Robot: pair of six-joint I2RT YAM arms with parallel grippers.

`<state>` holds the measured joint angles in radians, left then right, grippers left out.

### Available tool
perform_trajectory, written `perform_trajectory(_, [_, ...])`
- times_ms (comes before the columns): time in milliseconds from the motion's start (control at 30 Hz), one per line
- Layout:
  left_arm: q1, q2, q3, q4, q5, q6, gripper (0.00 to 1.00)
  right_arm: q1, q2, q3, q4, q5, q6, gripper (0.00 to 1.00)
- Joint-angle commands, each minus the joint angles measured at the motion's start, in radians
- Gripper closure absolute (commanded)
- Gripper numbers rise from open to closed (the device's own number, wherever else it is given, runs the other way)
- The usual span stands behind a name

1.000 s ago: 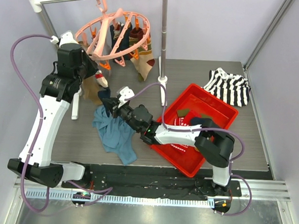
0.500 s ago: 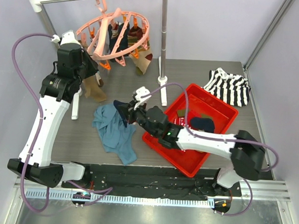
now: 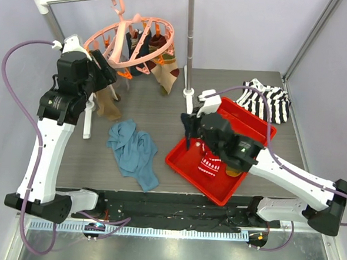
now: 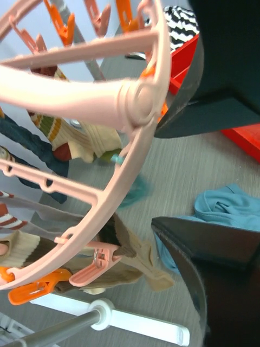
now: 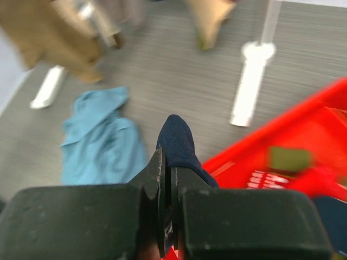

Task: Remove the socks clipped to the hanger

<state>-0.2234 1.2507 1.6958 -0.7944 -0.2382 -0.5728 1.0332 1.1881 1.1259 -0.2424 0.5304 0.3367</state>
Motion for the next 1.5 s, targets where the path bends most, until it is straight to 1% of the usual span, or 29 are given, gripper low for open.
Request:
perform_trajectory(0, [-0.001,-0.080,0.027,0.006,0.043,0.001,0.31,-0.123,-0.082,0.123,-0.280,0.048,0.030,0.98])
perform_trajectory(33, [-0.001,-0.091,0.010,0.003,0.056,0.005,0.27,-0.145,-0.088,0.130,-0.305,0.042,0.024,0.98])
perform_trajectory(100, [-0.001,-0.122,-0.011,0.000,0.083,0.010,0.23,-0.208,-0.094,0.146,-0.362,0.020,0.016,0.97])
perform_trajectory(133, [-0.001,-0.132,-0.037,0.007,0.102,0.028,0.10,-0.226,-0.093,0.150,-0.379,0.001,0.013,0.97])
perform_trajectory(200, [-0.001,-0.165,-0.062,0.018,0.170,0.053,0.02,-0.266,-0.091,0.161,-0.428,-0.006,0.013,0.96])
perform_trajectory(233, [-0.001,-0.178,-0.085,0.027,0.192,0.071,0.00,-0.277,-0.091,0.161,-0.439,-0.013,0.013,0.96])
perform_trajectory(267, [-0.001,-0.188,-0.096,0.030,0.218,0.097,0.00,-0.286,-0.091,0.161,-0.454,-0.018,0.010,0.96])
perform_trajectory(300, [-0.001,-0.210,-0.120,0.037,0.276,0.111,0.00,-0.303,-0.091,0.157,-0.460,-0.021,0.009,0.95])
perform_trajectory(367, [-0.001,-0.227,-0.143,0.047,0.332,0.126,0.00,-0.315,-0.088,0.141,-0.462,-0.029,0.018,0.94])
perform_trajectory(400, [-0.001,-0.243,-0.166,0.050,0.408,0.128,0.00,-0.323,-0.082,0.117,-0.460,-0.035,0.028,0.93])
perform_trajectory(433, [-0.001,-0.250,-0.185,0.057,0.451,0.129,0.00,-0.329,-0.076,0.100,-0.459,-0.049,0.033,0.92])
perform_trajectory(467, [-0.001,-0.263,-0.205,0.078,0.491,0.129,0.00,-0.332,-0.059,0.082,-0.459,-0.073,0.041,0.85])
perform_trajectory(500, [-0.002,-0.275,-0.255,0.092,0.570,0.123,0.00,-0.335,-0.048,0.037,-0.456,-0.084,0.053,0.80])
perform_trajectory(533, [-0.002,-0.301,-0.286,0.109,0.603,0.120,0.00,-0.341,-0.035,0.017,-0.451,-0.090,0.061,0.71])
perform_trajectory(567, [-0.004,-0.315,-0.316,0.151,0.632,0.116,0.00,-0.343,-0.013,0.002,-0.451,-0.089,0.067,0.67])
perform_trajectory(600, [-0.010,-0.326,-0.373,0.164,0.648,0.113,0.00,-0.344,-0.002,-0.018,-0.452,-0.086,0.085,0.62])
perform_trajectory(633, [-0.013,-0.347,-0.396,0.173,0.655,0.116,0.00,-0.346,0.004,-0.021,-0.459,-0.078,0.096,0.54])
perform_trajectory(700, [-0.025,-0.364,-0.458,0.196,0.659,0.129,0.00,-0.346,-0.011,-0.017,-0.483,-0.044,0.136,0.45])
perform_trajectory(733, [-0.028,-0.376,-0.475,0.204,0.675,0.134,0.00,-0.346,-0.022,-0.014,-0.489,-0.027,0.146,0.31])
perform_trajectory(767, [-0.031,-0.384,-0.490,0.210,0.680,0.140,0.00,-0.348,-0.039,-0.009,-0.508,-0.014,0.160,0.22])
perform_trajectory(800, [-0.039,-0.389,-0.514,0.221,0.686,0.145,0.00,-0.348,-0.070,0.006,-0.520,0.011,0.169,0.17])
perform_trajectory(833, [-0.042,-0.396,-0.525,0.224,0.692,0.155,0.00,-0.348,-0.082,0.018,-0.535,0.016,0.180,0.03])
perform_trajectory(867, [-0.045,-0.408,-0.536,0.231,0.698,0.160,0.00,-0.348,-0.093,0.037,-0.570,0.019,0.179,0.00])
perform_trajectory(1000, [-0.048,-0.430,-0.585,0.276,0.712,0.151,0.00,-0.346,-0.143,0.144,-0.603,-0.061,0.151,0.00])
perform_trajectory(1033, [-0.050,-0.432,-0.591,0.293,0.721,0.146,0.00,-0.348,-0.168,0.155,-0.607,-0.094,0.151,0.00])
perform_trajectory(1100, [-0.050,-0.436,-0.605,0.313,0.726,0.128,0.00,-0.346,-0.199,0.178,-0.609,-0.113,0.154,0.00])
perform_trajectory(1267, [-0.050,-0.448,-0.608,0.346,0.702,0.108,0.00,-0.344,-0.290,0.201,-0.604,-0.191,0.133,0.00])
perform_trajectory(1433, [-0.048,-0.473,-0.605,0.366,0.697,0.071,0.00,-0.346,-0.387,0.187,-0.563,-0.196,0.134,0.00])
perform_trajectory(1467, [-0.050,-0.479,-0.605,0.368,0.691,0.071,0.00,-0.348,-0.434,0.172,-0.536,-0.202,0.131,0.00])
